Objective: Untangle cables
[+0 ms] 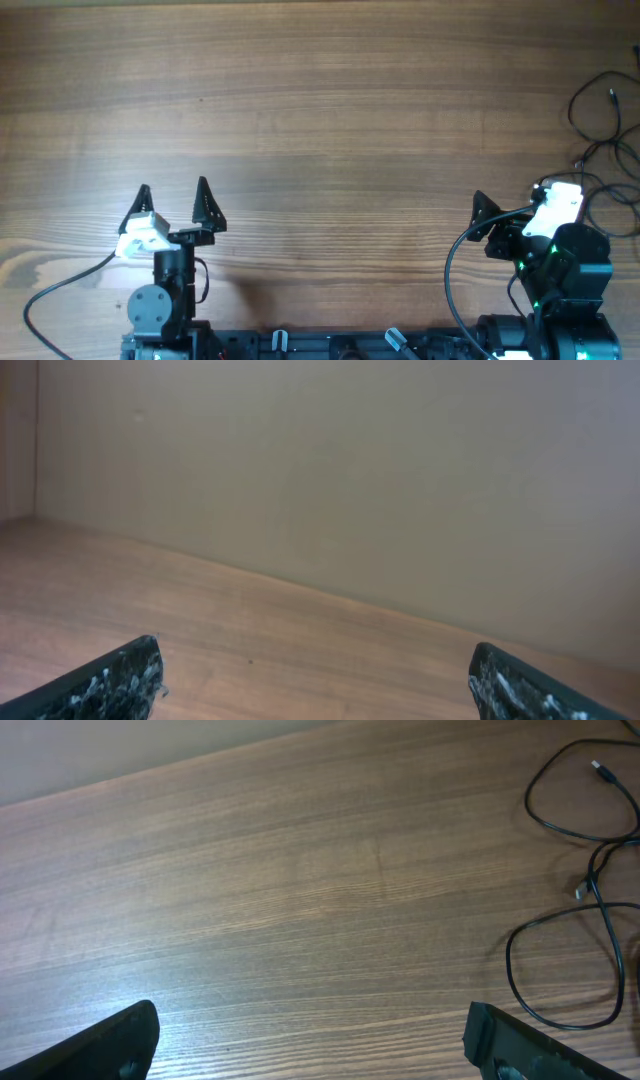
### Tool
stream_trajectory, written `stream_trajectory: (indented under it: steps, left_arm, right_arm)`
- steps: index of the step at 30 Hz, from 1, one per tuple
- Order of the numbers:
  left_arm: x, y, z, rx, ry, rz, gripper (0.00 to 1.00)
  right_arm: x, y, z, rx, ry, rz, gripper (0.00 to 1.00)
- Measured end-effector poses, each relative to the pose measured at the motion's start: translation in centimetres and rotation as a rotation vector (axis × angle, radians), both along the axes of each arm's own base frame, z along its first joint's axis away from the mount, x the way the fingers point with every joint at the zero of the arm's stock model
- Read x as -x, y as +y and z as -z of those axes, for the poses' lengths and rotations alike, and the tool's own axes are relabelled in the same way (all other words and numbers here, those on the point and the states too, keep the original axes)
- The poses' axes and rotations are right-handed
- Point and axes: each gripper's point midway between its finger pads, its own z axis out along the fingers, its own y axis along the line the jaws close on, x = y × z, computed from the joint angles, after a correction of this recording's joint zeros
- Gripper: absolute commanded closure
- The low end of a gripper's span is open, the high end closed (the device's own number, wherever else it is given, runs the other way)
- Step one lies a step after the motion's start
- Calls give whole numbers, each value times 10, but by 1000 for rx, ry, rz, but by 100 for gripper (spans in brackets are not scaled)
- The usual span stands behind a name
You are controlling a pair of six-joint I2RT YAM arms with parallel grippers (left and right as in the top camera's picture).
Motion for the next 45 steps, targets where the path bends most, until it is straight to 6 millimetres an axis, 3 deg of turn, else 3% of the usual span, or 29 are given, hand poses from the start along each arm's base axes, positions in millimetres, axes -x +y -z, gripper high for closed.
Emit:
stream_trajectory:
  steps: [5, 7, 9, 19, 30, 45]
  left_arm:
    - [-3, 0, 18, -1, 47, 0, 0]
    - [-4, 0, 30, -3, 98, 0, 0]
    - [-3, 0, 55, -6, 196, -2, 0]
    - [-3, 2, 55, -14, 197, -12, 0]
    - [-3, 4, 55, -312, 222, -32, 0]
    - [-3, 4, 55, -325, 223, -32, 0]
  right_arm:
    - [0, 0, 0, 0, 0, 0, 0]
    - [0, 0, 0, 0, 0, 0, 0]
    - [0, 0, 0, 0, 0, 0, 0]
    - [0, 0, 0, 0, 0, 0, 0]
    - [0, 0, 0, 0, 0, 0, 0]
    - [0, 0, 0, 0, 0, 0, 0]
